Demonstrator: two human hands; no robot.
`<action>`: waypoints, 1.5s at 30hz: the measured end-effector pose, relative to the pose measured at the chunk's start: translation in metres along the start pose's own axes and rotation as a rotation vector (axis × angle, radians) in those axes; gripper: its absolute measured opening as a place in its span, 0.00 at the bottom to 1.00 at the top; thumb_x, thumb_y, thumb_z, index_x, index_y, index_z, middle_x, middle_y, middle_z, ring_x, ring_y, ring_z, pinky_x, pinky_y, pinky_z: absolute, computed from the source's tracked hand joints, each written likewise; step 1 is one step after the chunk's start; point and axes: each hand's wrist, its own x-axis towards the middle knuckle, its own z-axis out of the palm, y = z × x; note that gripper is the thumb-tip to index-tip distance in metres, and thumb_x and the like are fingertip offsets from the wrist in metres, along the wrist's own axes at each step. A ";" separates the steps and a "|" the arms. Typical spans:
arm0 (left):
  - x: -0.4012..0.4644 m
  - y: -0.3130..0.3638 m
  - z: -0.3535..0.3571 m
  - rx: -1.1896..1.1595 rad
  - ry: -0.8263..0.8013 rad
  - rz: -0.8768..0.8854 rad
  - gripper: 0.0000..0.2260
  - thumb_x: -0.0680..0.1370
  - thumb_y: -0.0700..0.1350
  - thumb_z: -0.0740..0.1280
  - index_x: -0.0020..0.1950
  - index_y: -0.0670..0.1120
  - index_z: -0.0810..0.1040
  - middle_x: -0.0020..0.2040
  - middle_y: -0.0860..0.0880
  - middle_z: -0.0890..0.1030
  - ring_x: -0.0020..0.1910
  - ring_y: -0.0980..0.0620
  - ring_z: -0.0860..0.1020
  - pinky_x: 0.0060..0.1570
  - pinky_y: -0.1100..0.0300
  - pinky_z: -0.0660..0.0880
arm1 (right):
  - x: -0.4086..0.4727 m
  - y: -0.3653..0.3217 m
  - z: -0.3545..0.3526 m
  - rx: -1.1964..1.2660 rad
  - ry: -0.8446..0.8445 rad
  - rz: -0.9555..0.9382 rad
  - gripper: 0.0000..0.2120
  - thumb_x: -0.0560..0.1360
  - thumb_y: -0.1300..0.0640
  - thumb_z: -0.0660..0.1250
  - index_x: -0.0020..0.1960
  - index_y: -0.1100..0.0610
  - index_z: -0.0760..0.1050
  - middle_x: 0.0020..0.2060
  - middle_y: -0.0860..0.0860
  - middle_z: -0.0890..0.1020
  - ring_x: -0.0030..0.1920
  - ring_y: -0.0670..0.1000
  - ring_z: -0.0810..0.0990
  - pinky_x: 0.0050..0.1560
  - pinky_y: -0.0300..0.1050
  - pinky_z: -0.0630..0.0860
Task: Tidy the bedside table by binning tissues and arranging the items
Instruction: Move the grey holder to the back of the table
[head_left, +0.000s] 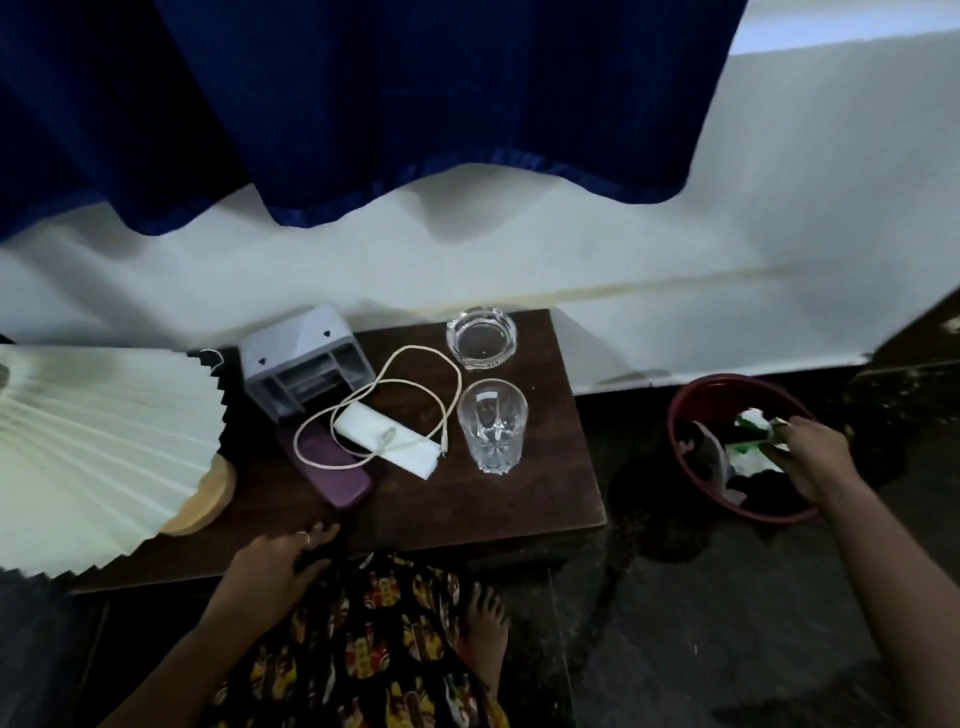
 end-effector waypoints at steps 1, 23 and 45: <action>0.000 0.001 -0.001 -0.008 0.016 -0.009 0.19 0.72 0.47 0.72 0.62 0.57 0.77 0.61 0.53 0.80 0.60 0.49 0.78 0.54 0.55 0.75 | 0.004 0.001 0.002 0.006 -0.014 0.001 0.22 0.76 0.71 0.56 0.70 0.67 0.63 0.50 0.55 0.72 0.23 0.34 0.77 0.26 0.30 0.76; -0.006 -0.002 0.000 -0.039 -0.015 -0.017 0.18 0.78 0.51 0.63 0.68 0.61 0.69 0.67 0.57 0.74 0.63 0.51 0.75 0.57 0.57 0.74 | -0.225 -0.158 0.158 -0.079 -0.471 -0.827 0.09 0.76 0.66 0.63 0.52 0.56 0.79 0.46 0.57 0.83 0.49 0.53 0.82 0.56 0.46 0.77; 0.011 -0.034 0.020 -0.158 -0.019 0.035 0.21 0.78 0.55 0.61 0.68 0.70 0.60 0.70 0.60 0.70 0.68 0.50 0.69 0.64 0.57 0.70 | -0.254 -0.152 0.419 -1.249 -0.667 -1.166 0.45 0.67 0.40 0.71 0.75 0.40 0.48 0.77 0.47 0.51 0.77 0.55 0.46 0.73 0.65 0.45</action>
